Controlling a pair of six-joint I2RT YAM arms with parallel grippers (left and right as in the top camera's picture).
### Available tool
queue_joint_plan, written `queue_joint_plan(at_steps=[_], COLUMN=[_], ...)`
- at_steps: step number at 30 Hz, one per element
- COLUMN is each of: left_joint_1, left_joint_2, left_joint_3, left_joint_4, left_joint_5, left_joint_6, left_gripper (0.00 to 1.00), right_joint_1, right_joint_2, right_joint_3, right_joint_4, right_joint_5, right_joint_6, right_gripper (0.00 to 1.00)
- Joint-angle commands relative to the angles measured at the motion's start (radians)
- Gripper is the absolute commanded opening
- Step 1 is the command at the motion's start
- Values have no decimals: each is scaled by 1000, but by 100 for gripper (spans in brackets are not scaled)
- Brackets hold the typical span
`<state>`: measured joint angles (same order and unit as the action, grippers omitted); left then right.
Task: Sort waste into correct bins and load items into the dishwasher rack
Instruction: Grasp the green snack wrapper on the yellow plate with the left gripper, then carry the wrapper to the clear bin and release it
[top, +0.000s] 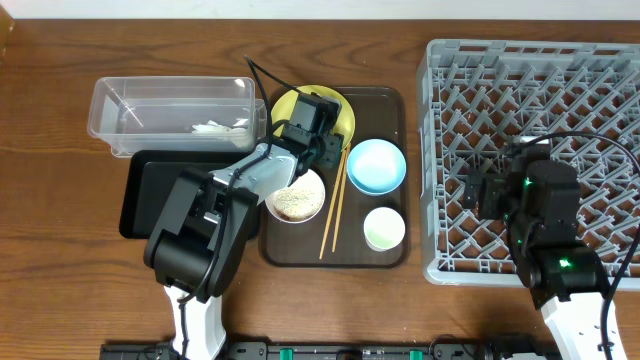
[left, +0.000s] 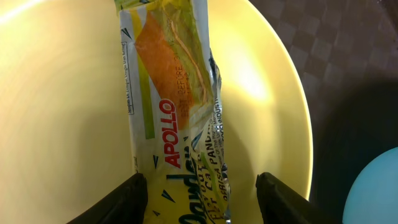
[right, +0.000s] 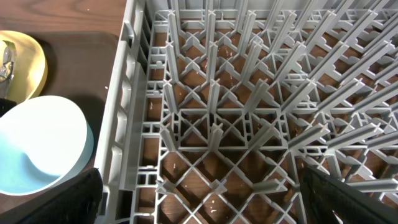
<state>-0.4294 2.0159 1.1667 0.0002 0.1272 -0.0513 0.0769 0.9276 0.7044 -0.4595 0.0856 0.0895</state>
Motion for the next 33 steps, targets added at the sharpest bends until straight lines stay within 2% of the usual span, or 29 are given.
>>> queue_joint_plan(at_steps=[1,8,12,15,18,19,27,33], left_joint_1=[2,2,2,2,2,2,6,43], left_joint_2=[6,6,6,6,6,5,-63,-215], left_joint_3=[-4,-4,-4,-4,-4,-4,-4,-4], left_joint_4=[-21,-48,-78,-77,-71,-69,-67,-76], left_joint_5=[-16,-16,-16,-16,-16,-16,-57,-69], left_joint_6=[-1,-1,-1,-1,-1,-1,-2,-12], left_gripper=[59,58,45,25,9,6,6,6], right_joint_1=[9,9,9,9,9,9,9,9], right_joint_2=[0,0,0,0,0,0,0,0], right_joint_3=[19,19,19,19,19,19,19,19], right_joint_4=[-2,-1,-1,-1,-1,-2,-1,-1], right_joint_5=[-1,0,-1,0,0,0,0,0], right_joint_6=[-16,-16,-16,-16,-16,-16,-16,-16], right_gripper=[99,99,99,99,99,99,99,99])
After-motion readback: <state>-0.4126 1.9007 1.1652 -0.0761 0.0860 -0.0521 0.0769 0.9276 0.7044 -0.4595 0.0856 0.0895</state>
